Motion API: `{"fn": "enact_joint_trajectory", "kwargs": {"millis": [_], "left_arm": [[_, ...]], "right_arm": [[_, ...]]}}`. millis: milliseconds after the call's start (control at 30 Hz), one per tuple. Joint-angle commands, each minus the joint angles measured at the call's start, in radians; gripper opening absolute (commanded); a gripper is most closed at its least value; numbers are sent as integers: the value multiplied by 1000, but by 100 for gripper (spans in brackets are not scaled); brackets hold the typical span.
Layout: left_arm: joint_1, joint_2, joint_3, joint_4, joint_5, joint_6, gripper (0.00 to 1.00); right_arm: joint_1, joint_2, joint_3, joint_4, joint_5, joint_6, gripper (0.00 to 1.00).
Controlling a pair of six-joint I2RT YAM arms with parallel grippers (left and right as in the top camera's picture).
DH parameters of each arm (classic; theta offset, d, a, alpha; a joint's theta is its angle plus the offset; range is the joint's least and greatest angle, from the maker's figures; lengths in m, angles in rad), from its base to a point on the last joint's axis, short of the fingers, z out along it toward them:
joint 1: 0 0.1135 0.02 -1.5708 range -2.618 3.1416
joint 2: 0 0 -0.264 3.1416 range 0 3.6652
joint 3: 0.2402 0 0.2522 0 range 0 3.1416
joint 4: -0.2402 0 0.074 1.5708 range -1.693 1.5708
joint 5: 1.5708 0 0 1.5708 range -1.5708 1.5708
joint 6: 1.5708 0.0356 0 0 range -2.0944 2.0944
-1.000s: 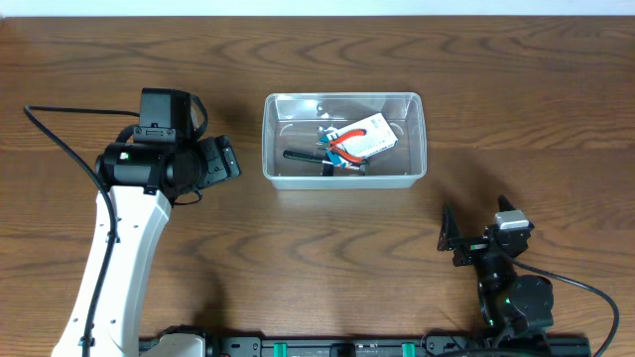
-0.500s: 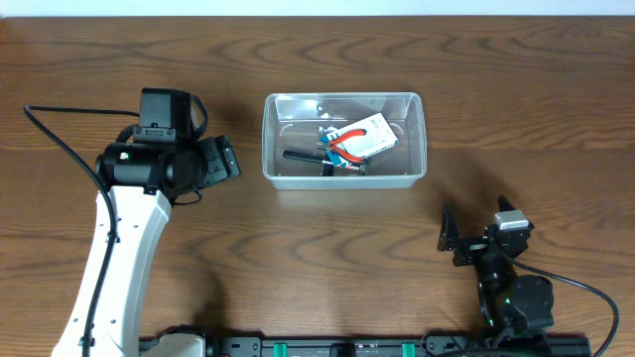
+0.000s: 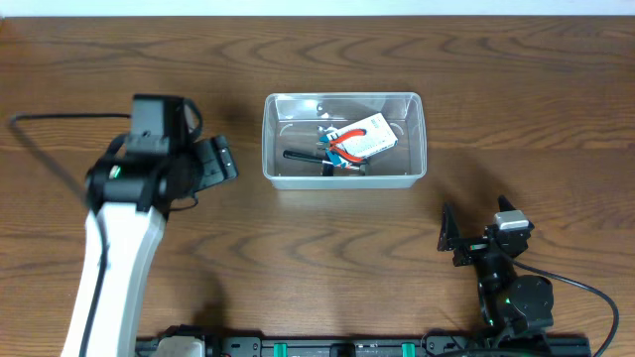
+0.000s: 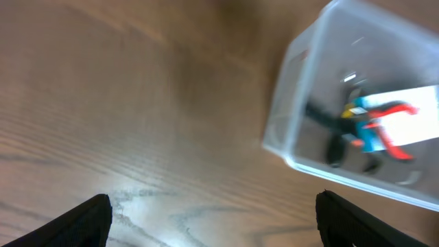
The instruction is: Pack container
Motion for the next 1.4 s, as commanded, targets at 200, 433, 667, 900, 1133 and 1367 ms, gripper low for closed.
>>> {"fn": "enact_joint_trajectory", "kwargs": {"millis": [200, 433, 667, 900, 1133, 1367], "left_arm": [[-2, -537, -2, 4, -106, 32, 87], [-2, -870, -2, -8, -226, 33, 88], [-1, -976, -24, -123, -248, 76, 87], [-1, -1051, -242, -66, -248, 77, 87], [-1, -1120, -615, 214, -247, 77, 87], [-1, -1151, -872, 447, -240, 76, 87]], "right_arm": [[-9, -10, -8, 2, -7, -16, 99], [-9, -10, -8, 2, -7, -16, 99], [-9, -10, -8, 2, -7, -16, 99], [-9, -10, -8, 2, -7, -16, 99], [-9, -10, -8, 2, -7, -16, 99], [-9, -10, -8, 2, -7, -16, 99]]}}
